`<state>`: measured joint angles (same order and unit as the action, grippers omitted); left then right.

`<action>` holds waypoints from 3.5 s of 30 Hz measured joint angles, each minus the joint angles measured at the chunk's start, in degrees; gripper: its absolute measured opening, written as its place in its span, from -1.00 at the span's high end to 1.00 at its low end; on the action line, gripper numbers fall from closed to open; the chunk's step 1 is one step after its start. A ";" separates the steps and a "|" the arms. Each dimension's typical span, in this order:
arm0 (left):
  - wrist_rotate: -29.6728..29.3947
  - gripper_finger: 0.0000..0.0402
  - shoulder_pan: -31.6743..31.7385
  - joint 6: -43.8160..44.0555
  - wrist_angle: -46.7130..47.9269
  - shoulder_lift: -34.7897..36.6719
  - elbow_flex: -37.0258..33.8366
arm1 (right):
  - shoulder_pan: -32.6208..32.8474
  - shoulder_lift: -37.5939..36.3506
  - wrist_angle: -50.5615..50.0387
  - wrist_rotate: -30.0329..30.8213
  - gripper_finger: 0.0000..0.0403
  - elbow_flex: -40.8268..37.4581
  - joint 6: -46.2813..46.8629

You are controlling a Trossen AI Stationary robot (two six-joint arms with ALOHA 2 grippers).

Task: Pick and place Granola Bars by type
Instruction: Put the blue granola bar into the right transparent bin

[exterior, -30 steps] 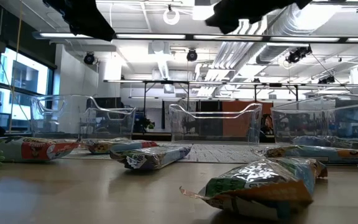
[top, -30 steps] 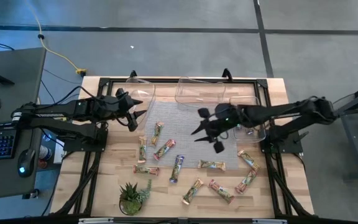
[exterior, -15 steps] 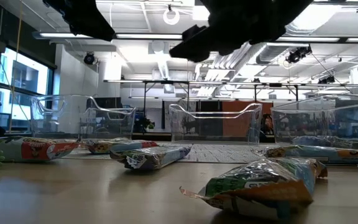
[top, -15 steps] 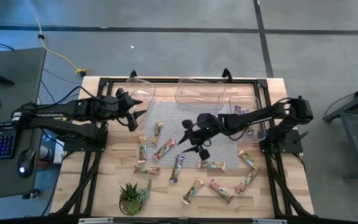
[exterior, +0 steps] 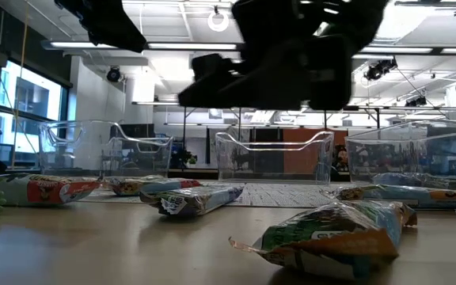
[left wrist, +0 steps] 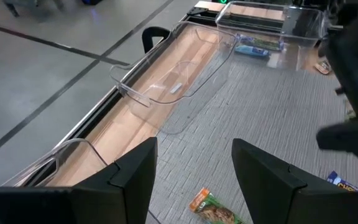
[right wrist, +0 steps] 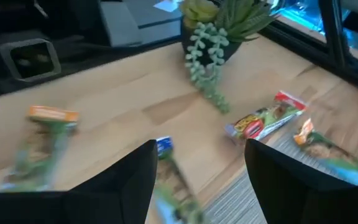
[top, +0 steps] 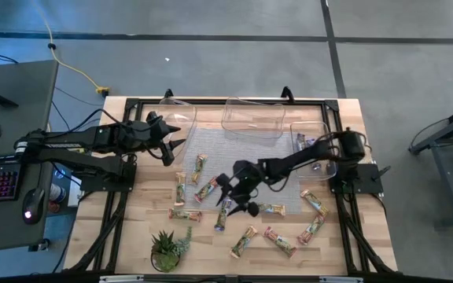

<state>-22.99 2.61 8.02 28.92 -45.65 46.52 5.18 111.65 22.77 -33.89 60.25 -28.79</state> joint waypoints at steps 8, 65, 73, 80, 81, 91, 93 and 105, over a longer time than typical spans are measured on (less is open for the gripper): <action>0.02 -0.01 0.00 0.02 0.36 0.00 0.00 | -0.22 7.03 -15.08 -1.07 -0.13 11.70 -2.22; 4.42 -0.01 0.00 0.00 4.05 0.00 0.00 | 1.85 0.73 -31.89 23.11 0.68 11.99 -0.14; 4.37 -0.01 0.00 -0.01 4.04 0.00 0.00 | 2.09 -17.14 -57.38 44.92 0.68 12.02 7.03; 4.36 -0.01 0.00 0.00 4.05 0.01 0.00 | 1.10 -33.83 -84.75 62.42 0.67 12.02 38.00; 4.33 -0.01 0.00 0.01 4.05 0.00 0.00 | 0.89 -35.69 -87.53 64.45 0.67 12.02 44.36; 4.31 -0.01 0.00 -0.01 4.06 0.00 0.00 | 0.40 -45.12 -107.71 76.07 0.67 12.02 94.08; 4.31 -0.01 0.00 0.01 4.09 0.00 0.00 | 0.40 -44.96 -108.09 75.80 0.67 12.02 95.35; 4.31 -0.01 0.00 -0.01 4.29 0.00 0.00 | 0.43 -36.23 -110.56 69.20 0.67 11.63 104.91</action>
<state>-18.68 2.61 8.01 33.21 -45.64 46.52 5.61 75.41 -87.79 35.31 71.88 76.12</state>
